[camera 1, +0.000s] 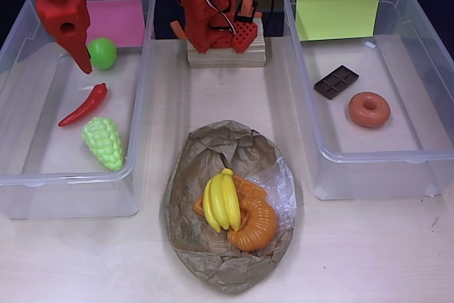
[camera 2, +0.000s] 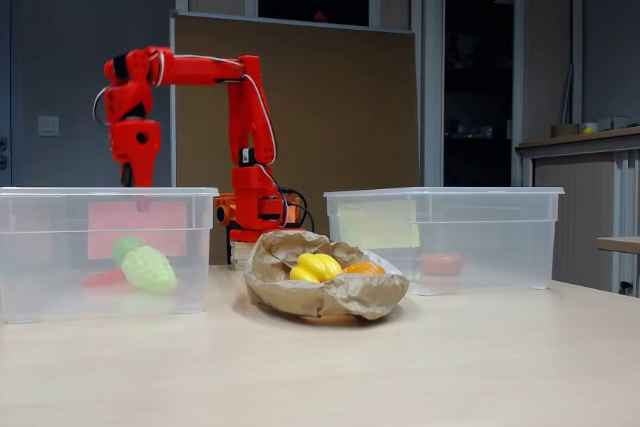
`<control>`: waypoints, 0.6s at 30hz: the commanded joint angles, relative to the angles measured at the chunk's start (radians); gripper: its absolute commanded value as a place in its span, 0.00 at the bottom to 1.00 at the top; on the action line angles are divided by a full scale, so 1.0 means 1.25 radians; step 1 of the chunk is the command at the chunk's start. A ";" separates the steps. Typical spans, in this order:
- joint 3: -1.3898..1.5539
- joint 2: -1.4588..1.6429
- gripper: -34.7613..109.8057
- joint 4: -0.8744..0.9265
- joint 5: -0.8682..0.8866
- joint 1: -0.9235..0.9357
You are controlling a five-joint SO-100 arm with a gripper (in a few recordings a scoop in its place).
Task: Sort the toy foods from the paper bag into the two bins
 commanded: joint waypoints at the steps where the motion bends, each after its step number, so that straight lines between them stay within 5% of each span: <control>1: -0.056 0.090 0.59 0.045 0.009 -0.060; 18: -0.053 0.198 0.55 0.013 -0.037 -0.535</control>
